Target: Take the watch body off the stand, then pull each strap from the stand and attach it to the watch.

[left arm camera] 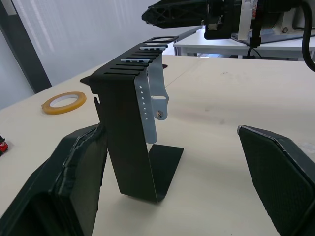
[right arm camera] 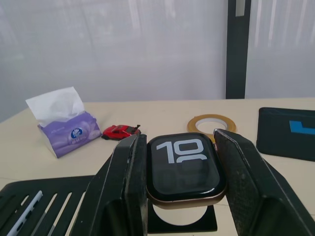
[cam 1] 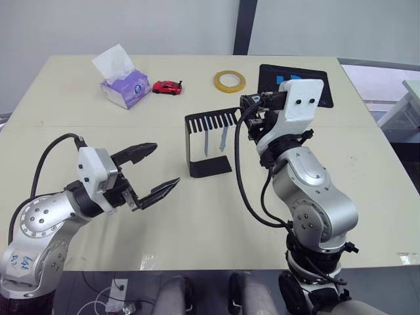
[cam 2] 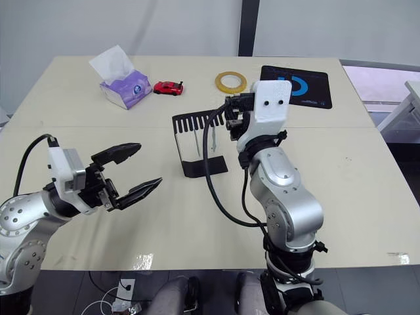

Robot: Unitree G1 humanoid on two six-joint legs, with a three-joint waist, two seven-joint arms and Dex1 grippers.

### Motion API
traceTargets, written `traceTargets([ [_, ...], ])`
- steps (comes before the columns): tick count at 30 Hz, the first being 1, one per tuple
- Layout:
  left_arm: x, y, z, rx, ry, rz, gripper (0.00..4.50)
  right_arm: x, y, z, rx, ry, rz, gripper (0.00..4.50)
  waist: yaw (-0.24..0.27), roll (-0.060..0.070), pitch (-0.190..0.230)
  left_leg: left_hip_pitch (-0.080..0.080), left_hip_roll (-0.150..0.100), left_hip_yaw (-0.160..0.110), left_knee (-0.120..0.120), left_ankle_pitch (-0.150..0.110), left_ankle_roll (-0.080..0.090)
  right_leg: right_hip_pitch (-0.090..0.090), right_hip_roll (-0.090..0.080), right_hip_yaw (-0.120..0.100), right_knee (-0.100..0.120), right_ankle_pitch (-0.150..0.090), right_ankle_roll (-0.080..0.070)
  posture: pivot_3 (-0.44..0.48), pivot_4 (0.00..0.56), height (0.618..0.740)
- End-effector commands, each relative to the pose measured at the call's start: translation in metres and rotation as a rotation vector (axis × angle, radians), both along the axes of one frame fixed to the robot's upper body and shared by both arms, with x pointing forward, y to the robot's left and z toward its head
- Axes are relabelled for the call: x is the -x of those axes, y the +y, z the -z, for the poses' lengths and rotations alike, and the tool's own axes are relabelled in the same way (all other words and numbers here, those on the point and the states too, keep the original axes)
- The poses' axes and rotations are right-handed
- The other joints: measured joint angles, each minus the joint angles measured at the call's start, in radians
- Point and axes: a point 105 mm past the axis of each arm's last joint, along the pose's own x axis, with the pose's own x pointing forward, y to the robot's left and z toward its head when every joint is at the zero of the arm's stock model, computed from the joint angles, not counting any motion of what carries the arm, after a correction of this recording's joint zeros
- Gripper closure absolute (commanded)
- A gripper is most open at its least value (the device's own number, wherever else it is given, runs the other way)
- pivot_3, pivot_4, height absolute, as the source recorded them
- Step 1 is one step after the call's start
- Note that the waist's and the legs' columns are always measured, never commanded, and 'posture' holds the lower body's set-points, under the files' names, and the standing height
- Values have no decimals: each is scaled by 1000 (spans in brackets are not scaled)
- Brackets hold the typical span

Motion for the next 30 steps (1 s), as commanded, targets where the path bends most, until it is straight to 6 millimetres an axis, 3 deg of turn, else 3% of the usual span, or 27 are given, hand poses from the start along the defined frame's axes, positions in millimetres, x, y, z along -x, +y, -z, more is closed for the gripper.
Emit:
traceTargets([
  [1, 7, -7, -8, -2, -51, 51, 0, 23, -23, -26, 15, -160, 37, 2833, 2, 0, 0, 0, 0, 0, 0, 0, 0, 0, 0, 0, 0, 0, 0, 0, 150, 740],
  [7, 7, -18, -1, -23, -47, 152, 0, 45, -49, -19, 95, -196, 92, 2833, 3, 0, 0, 0, 0, 1, 0, -1, 0, 0, 0, 1, -1, 0, 0, 0, 150, 740],
  [12, 4, -26, 1, -27, -54, 230, 0, 54, -67, 10, 155, -111, 126, 2833, 1, 0, 0, 1, 1, 2, 0, -1, 0, 0, 1, 1, -2, 0, 0, 0, 150, 740],
  [16, 6, -41, 9, -41, -37, 330, 0, 53, -81, 53, 160, 15, 165, 2833, 4, -1, 0, 1, 1, 3, 0, -1, 0, -2, 1, 3, -2, 0, 0, 0, 150, 740],
  [19, 18, -57, 31, -110, -7, 444, 0, 55, -87, 105, 213, 135, 165, 2833, 4, -2, -1, 1, 0, 4, 0, -1, 1, -2, 2, 4, -2, 0, 0, 0, 150, 740],
  [21, 21, -65, 36, -84, 13, 472, 0, 58, -93, 128, 209, 181, 184, 2833, 3, -2, -1, 1, -1, 5, 0, -2, 2, -1, 3, 4, -3, 0, 0, 0, 150, 740],
  [30, 29, -70, 46, -54, 60, 511, 0, 69, -104, 174, 212, 267, 219, 2833, 4, -2, -1, 2, 3, 5, 1, -3, -1, -2, 1, 6, -2, 0, 0, 0, 150, 740],
])
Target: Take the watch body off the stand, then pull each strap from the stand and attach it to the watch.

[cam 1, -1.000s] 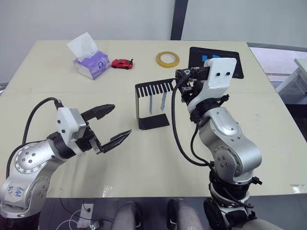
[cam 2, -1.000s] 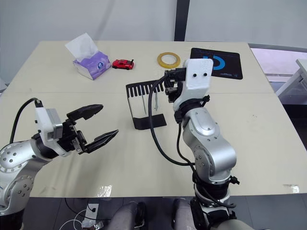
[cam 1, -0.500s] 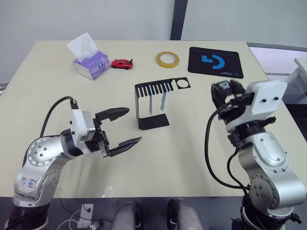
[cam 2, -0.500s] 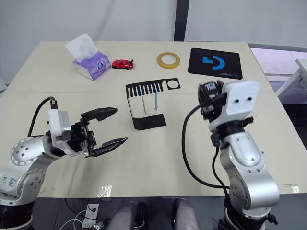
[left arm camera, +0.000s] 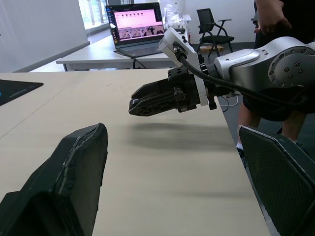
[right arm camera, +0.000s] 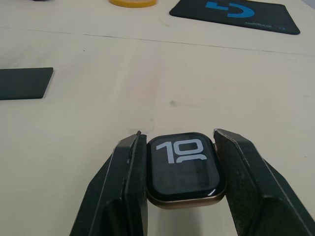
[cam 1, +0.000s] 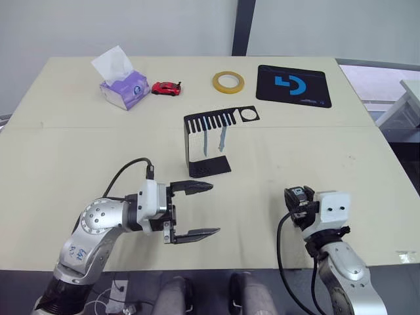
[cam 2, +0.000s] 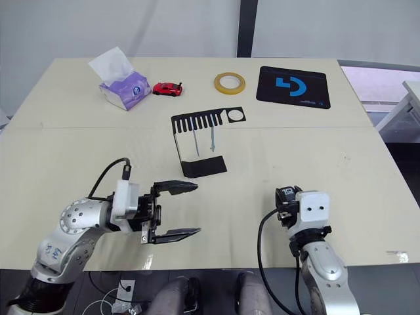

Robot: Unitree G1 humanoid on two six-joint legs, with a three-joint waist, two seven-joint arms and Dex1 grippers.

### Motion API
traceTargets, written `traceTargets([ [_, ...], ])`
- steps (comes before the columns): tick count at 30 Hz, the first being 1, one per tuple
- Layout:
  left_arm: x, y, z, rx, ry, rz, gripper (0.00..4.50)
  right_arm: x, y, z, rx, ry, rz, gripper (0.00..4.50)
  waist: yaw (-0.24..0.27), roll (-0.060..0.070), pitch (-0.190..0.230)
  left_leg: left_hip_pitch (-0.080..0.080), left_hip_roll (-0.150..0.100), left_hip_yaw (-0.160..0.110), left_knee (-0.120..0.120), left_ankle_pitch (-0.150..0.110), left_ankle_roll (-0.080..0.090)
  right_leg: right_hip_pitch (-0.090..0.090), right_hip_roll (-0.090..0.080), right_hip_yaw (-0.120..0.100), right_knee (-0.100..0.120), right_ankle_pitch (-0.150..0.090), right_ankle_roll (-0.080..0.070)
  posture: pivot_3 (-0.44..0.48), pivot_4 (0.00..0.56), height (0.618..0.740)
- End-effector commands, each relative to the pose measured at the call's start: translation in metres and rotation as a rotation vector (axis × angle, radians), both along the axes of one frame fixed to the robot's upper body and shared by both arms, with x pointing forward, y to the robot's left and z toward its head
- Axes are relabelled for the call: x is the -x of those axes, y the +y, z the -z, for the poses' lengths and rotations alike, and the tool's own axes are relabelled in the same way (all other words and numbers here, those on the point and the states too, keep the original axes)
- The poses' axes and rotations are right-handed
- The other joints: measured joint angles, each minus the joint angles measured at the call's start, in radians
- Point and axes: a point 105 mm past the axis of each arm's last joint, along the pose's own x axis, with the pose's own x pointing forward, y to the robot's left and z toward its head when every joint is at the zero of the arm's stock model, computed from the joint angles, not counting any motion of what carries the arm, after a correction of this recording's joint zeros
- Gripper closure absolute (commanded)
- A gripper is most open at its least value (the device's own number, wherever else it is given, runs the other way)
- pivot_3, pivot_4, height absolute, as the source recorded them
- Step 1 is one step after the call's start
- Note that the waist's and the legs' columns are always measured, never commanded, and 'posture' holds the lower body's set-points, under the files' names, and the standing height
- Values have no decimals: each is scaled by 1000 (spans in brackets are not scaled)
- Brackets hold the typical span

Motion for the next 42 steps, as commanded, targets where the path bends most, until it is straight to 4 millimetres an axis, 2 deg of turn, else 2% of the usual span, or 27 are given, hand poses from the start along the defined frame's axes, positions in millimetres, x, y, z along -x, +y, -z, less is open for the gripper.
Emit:
traceTargets([
  [1, 5, 0, -3, 13, -19, 16, 0, 2, -3, 4, -3, -18, 13, 2833, 0, 0, 0, 0, 0, 0, 0, 0, 0, 0, 0, 0, 0, 0, 0, 0, 150, 740],
  [9, 3, 9, -2, 7, 7, -14, 0, -4, -8, 26, -91, 19, 82, 2833, 0, 0, 0, 0, 0, 0, 1, 0, 0, 0, 0, 0, 0, 0, 0, 0, 150, 740],
  [16, -3, 18, -4, -5, -2, -46, 0, -11, -4, 30, -90, 18, 51, 2833, 0, 0, 0, 0, 0, 0, 1, 0, 0, 0, -1, 0, 1, 0, 0, 0, 150, 740],
  [23, -9, 20, -6, -10, -21, -70, 0, -30, -8, 34, -111, 23, 39, 2833, -1, -1, -1, 0, 0, 0, 1, 0, 0, 0, 0, 0, 1, 0, 0, 0, 150, 740],
  [30, -8, 23, -7, -15, -31, -75, 0, -34, -7, 39, -130, 52, 12, 2833, -1, -5, -3, 2, 0, 0, 2, 0, 0, 2, 0, 0, 1, 0, 0, 0, 150, 740],
  [33, -7, 24, -8, -17, -35, -78, 0, -33, -3, 35, -149, 43, -28, 1368, -1, -6, -3, 2, 0, 0, 2, 0, 0, 3, -1, 0, 1, 0, 0, 0, 150, 740],
  [36, -7, 28, -8, -24, -40, -95, 0, -32, -9, 24, -119, 15, -35, 21, -1, -6, -3, 2, 0, -1, 2, 0, 0, 3, 0, 0, 1, 0, 0, 0, 150, 740],
  [42, -4, 48, -3, -56, -30, -180, 0, -18, -27, -17, -62, -85, -119, 21, 0, -5, -3, 2, 0, 0, 2, -1, 1, 3, -1, 0, 1, 0, 0, 0, 150, 740],
])
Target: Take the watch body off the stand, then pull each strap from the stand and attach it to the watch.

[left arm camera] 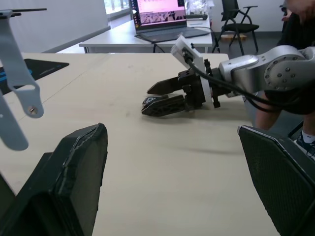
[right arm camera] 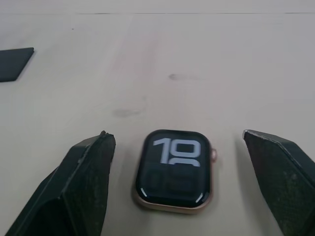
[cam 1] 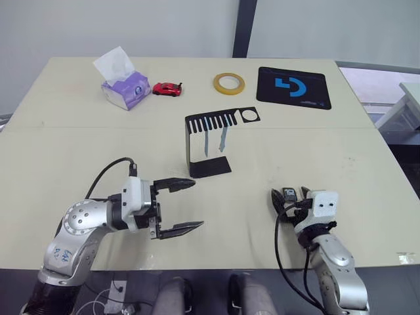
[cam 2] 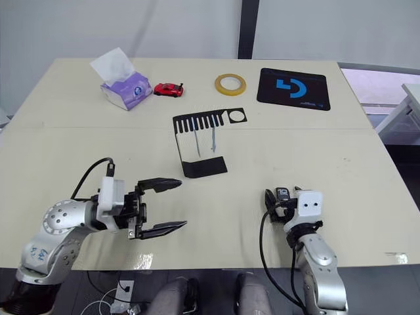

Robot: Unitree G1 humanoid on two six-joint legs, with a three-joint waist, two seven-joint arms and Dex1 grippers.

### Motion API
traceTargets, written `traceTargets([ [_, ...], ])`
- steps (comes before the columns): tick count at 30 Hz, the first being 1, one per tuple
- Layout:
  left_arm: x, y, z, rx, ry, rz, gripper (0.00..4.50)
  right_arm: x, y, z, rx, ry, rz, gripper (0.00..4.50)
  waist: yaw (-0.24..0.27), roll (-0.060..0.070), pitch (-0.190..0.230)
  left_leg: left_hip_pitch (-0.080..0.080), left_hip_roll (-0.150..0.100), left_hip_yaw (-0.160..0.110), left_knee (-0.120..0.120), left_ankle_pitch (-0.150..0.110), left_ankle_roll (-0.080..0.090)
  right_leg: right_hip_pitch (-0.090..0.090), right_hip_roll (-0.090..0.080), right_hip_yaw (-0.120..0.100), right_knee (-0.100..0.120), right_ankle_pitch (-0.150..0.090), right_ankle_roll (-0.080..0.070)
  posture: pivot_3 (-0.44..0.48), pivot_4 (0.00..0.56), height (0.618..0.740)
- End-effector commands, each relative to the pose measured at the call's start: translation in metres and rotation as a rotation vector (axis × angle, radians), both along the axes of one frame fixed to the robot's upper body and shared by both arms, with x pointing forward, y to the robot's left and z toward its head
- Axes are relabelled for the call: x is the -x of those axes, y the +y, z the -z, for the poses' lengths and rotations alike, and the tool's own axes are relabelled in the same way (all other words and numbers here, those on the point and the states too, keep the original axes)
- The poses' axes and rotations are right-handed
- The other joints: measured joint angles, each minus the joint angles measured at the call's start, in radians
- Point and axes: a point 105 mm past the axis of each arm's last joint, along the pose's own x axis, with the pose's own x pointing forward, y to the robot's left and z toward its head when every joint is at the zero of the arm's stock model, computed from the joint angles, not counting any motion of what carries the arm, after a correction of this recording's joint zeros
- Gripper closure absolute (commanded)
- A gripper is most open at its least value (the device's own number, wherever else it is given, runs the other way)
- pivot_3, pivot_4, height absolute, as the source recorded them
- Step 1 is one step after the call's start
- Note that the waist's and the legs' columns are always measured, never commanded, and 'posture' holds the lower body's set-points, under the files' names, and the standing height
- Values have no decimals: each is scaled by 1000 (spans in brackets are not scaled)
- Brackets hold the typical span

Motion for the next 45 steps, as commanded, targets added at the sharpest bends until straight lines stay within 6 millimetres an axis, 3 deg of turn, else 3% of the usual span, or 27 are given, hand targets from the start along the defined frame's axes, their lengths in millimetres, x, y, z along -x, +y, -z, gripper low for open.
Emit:
traceTargets([
  [1, 7, 12, -6, -19, -40, -40, 0, 12, -6, -44, 9, -134, -92, 21, 0, 0, 0, 0, 0, 0, 0, 0, 0, 0, 0, 0, 0, 0, 0, 0, 150, 740],
  [9, 7, 69, 4, -61, -4, -300, 0, 57, -22, -66, 318, -201, -415, 21, 5, 0, 0, 1, 0, 0, 0, -2, 3, 1, 0, -1, -1, 0, 0, 0, 150, 740],
  [15, 17, 136, 20, -96, 20, -600, 0, 78, -83, -61, 409, -114, -389, 21, 6, 0, 0, 6, 0, 0, 0, -6, 7, 7, -1, -2, -3, 0, 0, 0, 150, 740],
  [20, 23, 171, 29, -101, 36, -762, 0, 87, -110, -43, 464, -35, -385, 21, 6, -1, 0, 8, 2, 0, 0, -8, 6, 8, -1, -2, -4, -1, -2, 0, 150, 740],
  [24, 25, 164, 30, -93, 33, -758, 0, 83, -119, -40, 466, -34, -377, 21, 9, -1, 0, 10, 2, 1, 0, -12, 0, 8, -2, -2, -4, -1, -2, 0, 150, 740],
  [31, 26, 132, 27, -46, 19, -695, 0, 70, -109, -40, 404, -90, -433, 21, 8, -1, 0, 11, 3, 1, 0, -12, -1, 9, -2, -1, -3, -2, -3, 0, 150, 740],
  [38, 20, 94, 14, 54, -1, -680, 0, 50, -111, -58, 328, -155, -409, 21, 9, -1, 0, 11, 3, 2, 1, -9, 4, 10, -2, -1, -2, -2, -3, 0, 150, 740],
  [41, 17, 81, 11, 69, -14, -677, 0, 48, -100, -63, 326, -181, -479, 21, 13, -1, 0, 12, 3, 2, 1, -9, 4, 10, -2, -1, -2, -2, -3, 0, 150, 740],
  [45, 1, 62, 2, 154, -22, -755, 0, 46, -69, -73, 238, -242, -599, 21, 26, 0, 0, 12, 4, 2, 2, -8, 4, 10, -1, -1, -1, -2, -4, 0, 150, 740],
])
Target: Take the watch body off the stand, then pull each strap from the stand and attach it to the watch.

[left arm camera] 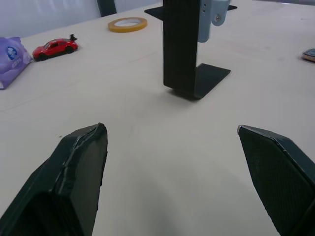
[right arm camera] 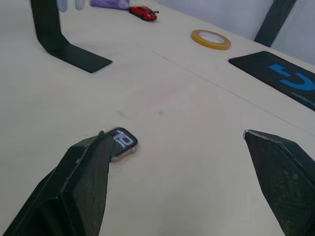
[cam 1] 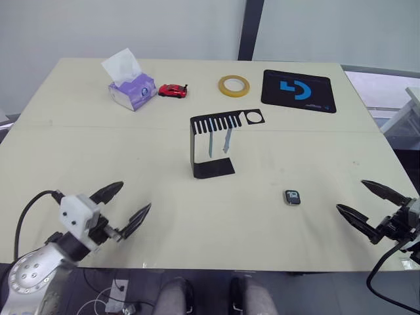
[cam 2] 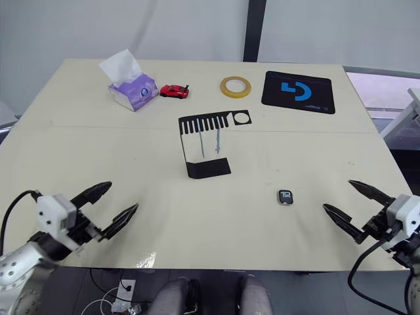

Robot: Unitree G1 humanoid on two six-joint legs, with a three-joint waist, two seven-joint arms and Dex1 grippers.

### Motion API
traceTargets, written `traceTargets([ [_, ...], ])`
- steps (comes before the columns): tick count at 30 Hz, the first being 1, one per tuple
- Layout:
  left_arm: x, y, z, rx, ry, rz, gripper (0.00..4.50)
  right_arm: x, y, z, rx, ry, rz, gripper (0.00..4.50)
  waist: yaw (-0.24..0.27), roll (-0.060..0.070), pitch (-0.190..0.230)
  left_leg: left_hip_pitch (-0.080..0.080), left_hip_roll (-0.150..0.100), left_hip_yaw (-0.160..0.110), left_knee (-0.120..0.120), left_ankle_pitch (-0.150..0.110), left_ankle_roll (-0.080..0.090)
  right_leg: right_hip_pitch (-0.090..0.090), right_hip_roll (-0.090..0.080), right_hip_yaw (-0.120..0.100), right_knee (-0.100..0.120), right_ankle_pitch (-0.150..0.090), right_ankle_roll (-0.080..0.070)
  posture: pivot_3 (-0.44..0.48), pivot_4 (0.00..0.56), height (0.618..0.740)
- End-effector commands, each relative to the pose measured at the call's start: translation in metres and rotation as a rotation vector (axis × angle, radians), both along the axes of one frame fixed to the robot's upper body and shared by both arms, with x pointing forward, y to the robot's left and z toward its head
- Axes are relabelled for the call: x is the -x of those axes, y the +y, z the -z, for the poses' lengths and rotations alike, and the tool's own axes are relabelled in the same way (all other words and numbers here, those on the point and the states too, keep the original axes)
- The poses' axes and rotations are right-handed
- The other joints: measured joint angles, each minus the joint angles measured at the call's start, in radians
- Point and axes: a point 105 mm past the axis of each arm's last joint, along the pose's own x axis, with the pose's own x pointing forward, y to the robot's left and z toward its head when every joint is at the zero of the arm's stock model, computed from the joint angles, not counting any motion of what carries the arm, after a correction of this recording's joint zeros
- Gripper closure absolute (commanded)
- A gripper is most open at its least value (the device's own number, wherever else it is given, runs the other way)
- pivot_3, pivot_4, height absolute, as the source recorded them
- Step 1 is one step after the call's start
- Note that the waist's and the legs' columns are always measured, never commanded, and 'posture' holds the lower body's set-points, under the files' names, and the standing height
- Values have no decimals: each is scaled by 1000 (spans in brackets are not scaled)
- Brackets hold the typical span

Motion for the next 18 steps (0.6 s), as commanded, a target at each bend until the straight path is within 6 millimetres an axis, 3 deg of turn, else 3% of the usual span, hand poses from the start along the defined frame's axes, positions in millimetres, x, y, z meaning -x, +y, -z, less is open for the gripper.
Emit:
traceTargets([
  [1, -5, -21, -14, 19, -62, -16, 0, -2, 25, -19, -49, -56, -98, 21, 2, 0, 0, 0, 0, 0, 0, 0, 0, 0, 0, 0, 0, 0, 0, 0, 150, 740],
  [7, -24, -48, -22, 69, -112, -67, 0, -9, 61, -37, -103, -108, -177, 21, 6, 0, 0, 0, 0, 0, 0, 0, 0, 1, 0, 0, 0, 0, 0, 0, 150, 740],
  [10, -40, -61, -19, 76, -115, -124, 0, -3, 89, -49, -188, -177, -292, 21, 10, 0, 0, 0, 0, 0, 0, 1, -1, 1, 1, 0, 0, 0, 0, 0, 150, 740],
  [18, -62, -91, -12, 103, -119, -121, 0, 5, 124, -49, -209, -145, -434, 21, 26, 0, 0, -1, 0, 0, 1, 1, -1, -1, 1, 0, 1, 0, 0, 0, 150, 740],
])
